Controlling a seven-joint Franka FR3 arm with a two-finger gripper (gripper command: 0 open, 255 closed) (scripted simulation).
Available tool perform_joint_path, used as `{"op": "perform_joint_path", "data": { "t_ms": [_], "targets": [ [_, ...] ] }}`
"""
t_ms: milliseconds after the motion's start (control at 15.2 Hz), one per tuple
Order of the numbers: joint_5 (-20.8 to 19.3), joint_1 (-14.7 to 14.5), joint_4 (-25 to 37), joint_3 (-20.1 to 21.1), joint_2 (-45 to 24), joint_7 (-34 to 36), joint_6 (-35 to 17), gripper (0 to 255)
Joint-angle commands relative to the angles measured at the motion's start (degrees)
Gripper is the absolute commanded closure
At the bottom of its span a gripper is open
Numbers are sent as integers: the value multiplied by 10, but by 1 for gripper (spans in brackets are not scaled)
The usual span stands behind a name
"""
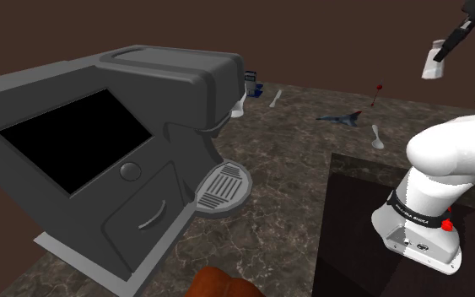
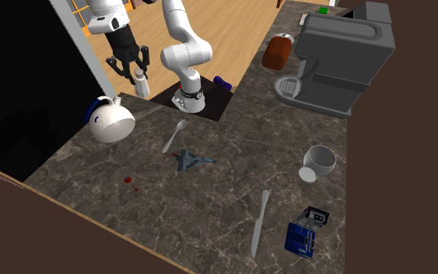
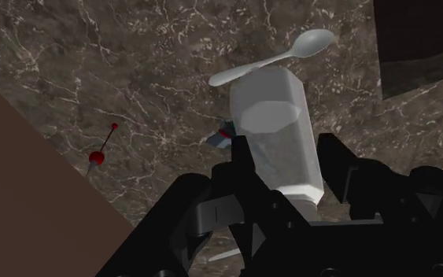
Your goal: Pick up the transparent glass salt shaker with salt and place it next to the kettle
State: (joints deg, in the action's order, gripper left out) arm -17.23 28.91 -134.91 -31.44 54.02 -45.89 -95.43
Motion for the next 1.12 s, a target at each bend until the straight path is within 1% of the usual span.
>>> {"op": "perform_joint_path", "data": {
  "t_ms": [0,528,792,1056],
  "targets": [
    [-15,20,-7,-10,30,-21,22,255],
    [-68,86,0,-47,120,-107,112,255],
    [-97,113,20,-71,151,-155,155,255],
    [-129,133,50,-97,174,-206,195,255]
  ]
}}
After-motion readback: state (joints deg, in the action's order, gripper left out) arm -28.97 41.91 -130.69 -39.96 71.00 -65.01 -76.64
